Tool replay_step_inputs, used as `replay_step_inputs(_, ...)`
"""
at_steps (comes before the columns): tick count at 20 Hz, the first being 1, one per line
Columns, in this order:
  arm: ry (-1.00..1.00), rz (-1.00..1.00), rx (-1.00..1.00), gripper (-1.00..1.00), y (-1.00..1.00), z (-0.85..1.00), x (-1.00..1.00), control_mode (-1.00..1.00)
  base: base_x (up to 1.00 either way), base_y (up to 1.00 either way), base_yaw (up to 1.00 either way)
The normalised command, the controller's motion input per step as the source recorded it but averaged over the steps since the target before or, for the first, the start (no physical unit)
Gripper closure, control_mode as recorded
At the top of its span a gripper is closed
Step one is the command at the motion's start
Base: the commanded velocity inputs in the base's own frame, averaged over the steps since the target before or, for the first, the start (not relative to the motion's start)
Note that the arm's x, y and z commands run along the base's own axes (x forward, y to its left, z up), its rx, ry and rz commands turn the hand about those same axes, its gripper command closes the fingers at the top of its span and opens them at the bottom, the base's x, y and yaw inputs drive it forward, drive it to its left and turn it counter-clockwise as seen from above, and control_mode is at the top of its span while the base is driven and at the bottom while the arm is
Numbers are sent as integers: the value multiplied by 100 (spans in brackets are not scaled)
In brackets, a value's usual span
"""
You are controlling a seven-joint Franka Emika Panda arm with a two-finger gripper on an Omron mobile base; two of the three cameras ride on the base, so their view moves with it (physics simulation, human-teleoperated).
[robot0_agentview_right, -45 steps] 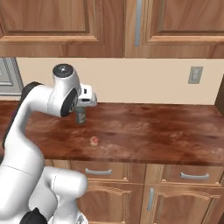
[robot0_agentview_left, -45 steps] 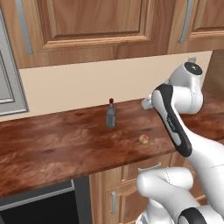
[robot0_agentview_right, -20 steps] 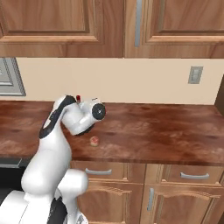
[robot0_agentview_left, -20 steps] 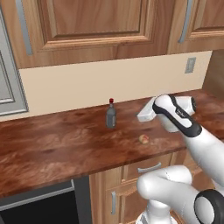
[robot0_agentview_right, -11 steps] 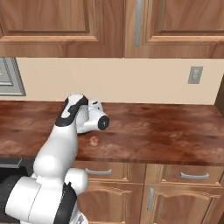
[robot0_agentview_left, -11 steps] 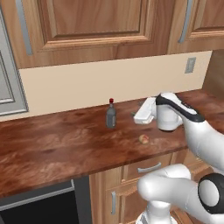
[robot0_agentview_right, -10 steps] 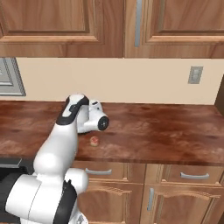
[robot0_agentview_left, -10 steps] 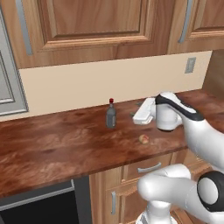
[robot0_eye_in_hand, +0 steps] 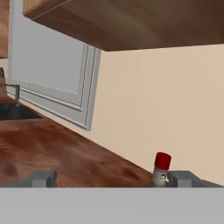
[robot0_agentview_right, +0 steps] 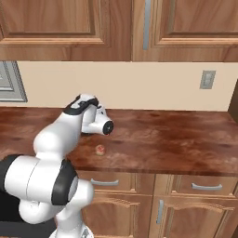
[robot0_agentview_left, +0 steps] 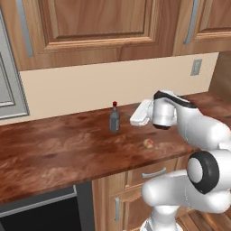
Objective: Place the liquors on the top shelf of the fridge to keep them out of children's reach, and place the peach on lower shelves for easy access.
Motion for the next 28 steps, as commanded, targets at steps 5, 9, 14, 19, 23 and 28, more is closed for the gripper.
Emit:
replay_step_inputs(5,3,0,0,-100,13,-7,47,-100,0,0,0)
replay_step_inputs(9,6,0,0,-100,15,-19,41,-100,0,0,0)
replay_step_inputs(14,4,1,0,-100,6,-21,42,-100,0,0,0)
replay_step_inputs(19,3,3,0,-100,0,-26,42,-100,0,0,0)
replay_step_inputs(23,1,3,0,-100,4,-39,36,-100,0,0,0)
replay_step_inputs(28,0,3,1,-100,5,-33,35,-100,0,0,0)
